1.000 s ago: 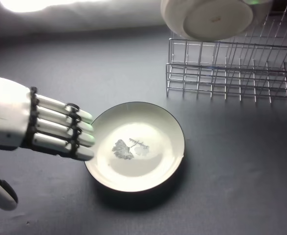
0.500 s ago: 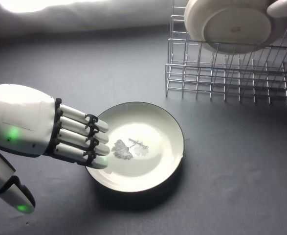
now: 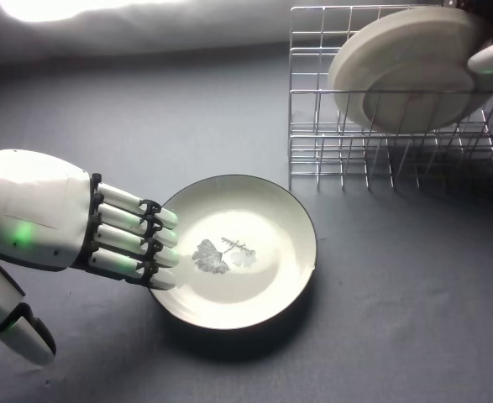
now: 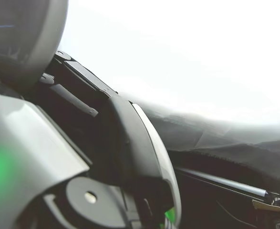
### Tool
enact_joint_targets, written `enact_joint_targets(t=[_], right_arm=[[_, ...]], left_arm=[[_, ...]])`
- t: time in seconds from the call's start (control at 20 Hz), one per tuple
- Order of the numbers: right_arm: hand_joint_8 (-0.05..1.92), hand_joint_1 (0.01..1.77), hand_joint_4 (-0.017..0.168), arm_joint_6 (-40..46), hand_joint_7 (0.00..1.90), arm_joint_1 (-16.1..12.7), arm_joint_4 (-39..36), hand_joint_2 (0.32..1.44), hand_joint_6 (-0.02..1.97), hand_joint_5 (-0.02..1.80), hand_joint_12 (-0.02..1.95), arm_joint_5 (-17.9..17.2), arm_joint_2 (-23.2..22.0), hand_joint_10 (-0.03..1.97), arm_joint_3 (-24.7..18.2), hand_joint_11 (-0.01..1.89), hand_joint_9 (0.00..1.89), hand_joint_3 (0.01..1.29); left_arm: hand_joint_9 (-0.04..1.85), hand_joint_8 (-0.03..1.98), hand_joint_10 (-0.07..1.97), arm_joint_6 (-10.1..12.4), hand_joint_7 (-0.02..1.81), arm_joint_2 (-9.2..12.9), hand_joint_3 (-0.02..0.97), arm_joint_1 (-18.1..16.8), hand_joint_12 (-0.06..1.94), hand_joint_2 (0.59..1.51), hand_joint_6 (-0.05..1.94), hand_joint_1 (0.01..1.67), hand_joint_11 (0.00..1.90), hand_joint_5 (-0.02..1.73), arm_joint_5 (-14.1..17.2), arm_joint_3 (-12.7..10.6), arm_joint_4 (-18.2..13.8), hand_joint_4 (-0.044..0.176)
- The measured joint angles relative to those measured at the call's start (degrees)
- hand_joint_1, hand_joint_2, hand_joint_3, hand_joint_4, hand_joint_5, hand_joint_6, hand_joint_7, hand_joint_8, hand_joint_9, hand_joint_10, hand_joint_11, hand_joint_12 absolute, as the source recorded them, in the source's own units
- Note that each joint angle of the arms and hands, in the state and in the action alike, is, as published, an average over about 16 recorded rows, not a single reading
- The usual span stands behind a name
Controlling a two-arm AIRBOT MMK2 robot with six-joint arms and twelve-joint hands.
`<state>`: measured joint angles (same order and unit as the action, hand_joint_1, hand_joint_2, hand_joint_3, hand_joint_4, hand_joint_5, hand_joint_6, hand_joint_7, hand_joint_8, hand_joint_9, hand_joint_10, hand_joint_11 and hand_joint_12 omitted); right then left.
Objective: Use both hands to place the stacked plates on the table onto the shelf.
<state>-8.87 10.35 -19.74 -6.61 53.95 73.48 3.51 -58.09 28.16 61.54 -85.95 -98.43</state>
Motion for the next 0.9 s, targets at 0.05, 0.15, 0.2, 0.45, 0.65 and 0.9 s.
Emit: enact_joint_targets(t=[0.05, 0.15, 0.2, 0.45, 0.65, 0.9], right_arm=[[0.71, 1.31, -0.005, 0.0, 1.01, 0.4, -0.2, 1.05, 0.91, 0.89, 1.14, -0.3, 0.0, 0.83, 0.0, 0.61, 0.93, 0.01], [0.61, 1.29, -0.005, 0.0, 0.99, 0.9, -0.7, 1.06, 0.79, 0.88, 1.13, -1.0, -0.1, 0.69, -0.2, 0.57, 0.92, 0.01], [0.56, 1.28, -0.004, 0.0, 0.98, 0.9, -0.8, 1.06, 0.74, 0.88, 1.13, -1.2, -0.1, 0.62, -0.2, 0.55, 0.91, 0.01], [0.32, 1.22, -0.003, -0.1, 0.9, 0.1, -1.8, 1.07, 0.45, 0.85, 1.09, -2.7, -0.2, 0.28, -1.1, 0.43, 0.87, 0.02], [0.08, 1.19, -0.005, -0.2, 0.83, -1.3, -6.5, 1.06, 0.21, 0.81, 1.07, -5.2, 0.1, 0.11, -2.2, 0.34, 0.81, 0.01], [0.02, 1.15, -0.003, -0.7, 0.72, -2.6, -17.7, 1.03, 0.03, 0.72, 1.07, -10.3, 0.8, 0.01, -3.8, 0.22, 0.68, 0.02]], left_arm=[[0.02, 0.01, 0.01, -0.2, 0.02, -0.1, 0.003, 0.2, 0.0, 1.12, 0.02, 0.01, 0.01, 0.02, -0.1, -0.1, 0.0, -0.001], [0.02, 0.01, 0.01, -0.5, 0.02, -0.3, 0.003, 0.6, 0.0, 1.12, 0.02, 0.02, 0.01, 0.02, -0.2, -0.3, 0.0, -0.001], [0.02, 0.01, 0.01, -0.7, 0.02, -0.4, 0.003, 0.7, 0.0, 1.12, 0.02, 0.02, 0.01, 0.02, -0.3, -0.4, 0.1, -0.001], [0.02, 0.01, 0.0, -1.4, 0.02, -0.7, 0.003, 1.6, 0.0, 1.12, 0.01, 0.02, 0.02, 0.01, -0.5, -0.8, 0.3, -0.003], [0.02, 0.01, 0.0, -2.0, 0.02, -0.9, 0.003, 2.4, 0.0, 1.12, 0.0, 0.02, 0.02, 0.01, -0.7, -1.0, 0.7, -0.004], [0.02, 0.01, 0.0, -2.9, 0.01, -1.2, 0.003, 4.2, 0.0, 1.121, -0.01, 0.02, 0.02, 0.0, -1.2, -1.0, 1.6, -0.005]])
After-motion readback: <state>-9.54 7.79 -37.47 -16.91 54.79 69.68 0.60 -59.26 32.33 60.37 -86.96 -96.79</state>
